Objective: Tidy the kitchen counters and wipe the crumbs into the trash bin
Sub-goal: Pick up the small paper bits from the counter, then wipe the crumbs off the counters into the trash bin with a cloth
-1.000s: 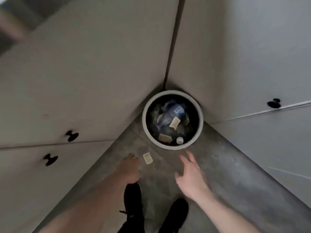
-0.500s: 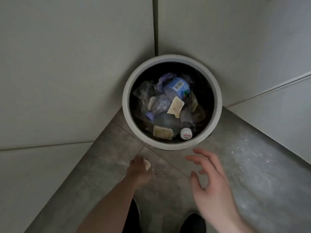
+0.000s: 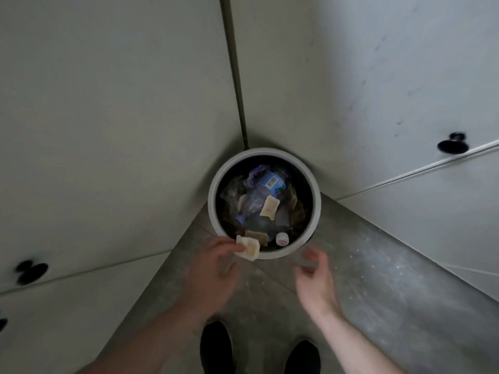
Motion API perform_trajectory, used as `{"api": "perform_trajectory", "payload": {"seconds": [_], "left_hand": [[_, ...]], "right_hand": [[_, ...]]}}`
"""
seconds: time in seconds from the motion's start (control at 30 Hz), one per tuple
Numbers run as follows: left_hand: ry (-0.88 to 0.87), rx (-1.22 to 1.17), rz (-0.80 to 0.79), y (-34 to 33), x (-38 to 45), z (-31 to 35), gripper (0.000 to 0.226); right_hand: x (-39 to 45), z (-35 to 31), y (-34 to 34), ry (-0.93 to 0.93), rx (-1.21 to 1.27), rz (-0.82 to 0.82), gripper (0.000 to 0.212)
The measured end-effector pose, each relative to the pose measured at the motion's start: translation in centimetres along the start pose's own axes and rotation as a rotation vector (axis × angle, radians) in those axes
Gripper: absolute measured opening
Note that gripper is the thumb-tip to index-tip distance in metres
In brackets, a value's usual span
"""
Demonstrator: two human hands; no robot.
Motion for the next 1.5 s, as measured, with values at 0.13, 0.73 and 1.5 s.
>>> {"api": "perform_trajectory", "payload": {"seconds": [0.13,0.73,1.5], "left_hand": [[0.203,0.05,0.258,1.6,2.8,-2.0,0.041],[0.85,-0.557,0.158,0.1,-9.6,-1.8,0.036],[0.564,-0.222,0.032,25.9,-29.4,38.0,0.025]], "right_hand": [[2.6,0.0,-1.7,-0.148,0.19,0.031,0.042],[-13.2,-0.7,5.3,-0.258,0.251,-0.133,0.037],[-47.1,-12.7,31.0,0.1,-0.14,-0.12,0.026]]}}
Point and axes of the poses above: each hand's wrist, its own x-axis towards the middle knuckle, its own y-axis out of the back of the hand, z = x × y, the point moved 8 cm from there along x, towards the middle knuckle, and after that the axes turned 9 degrees about -y, right-handed, at the moved point
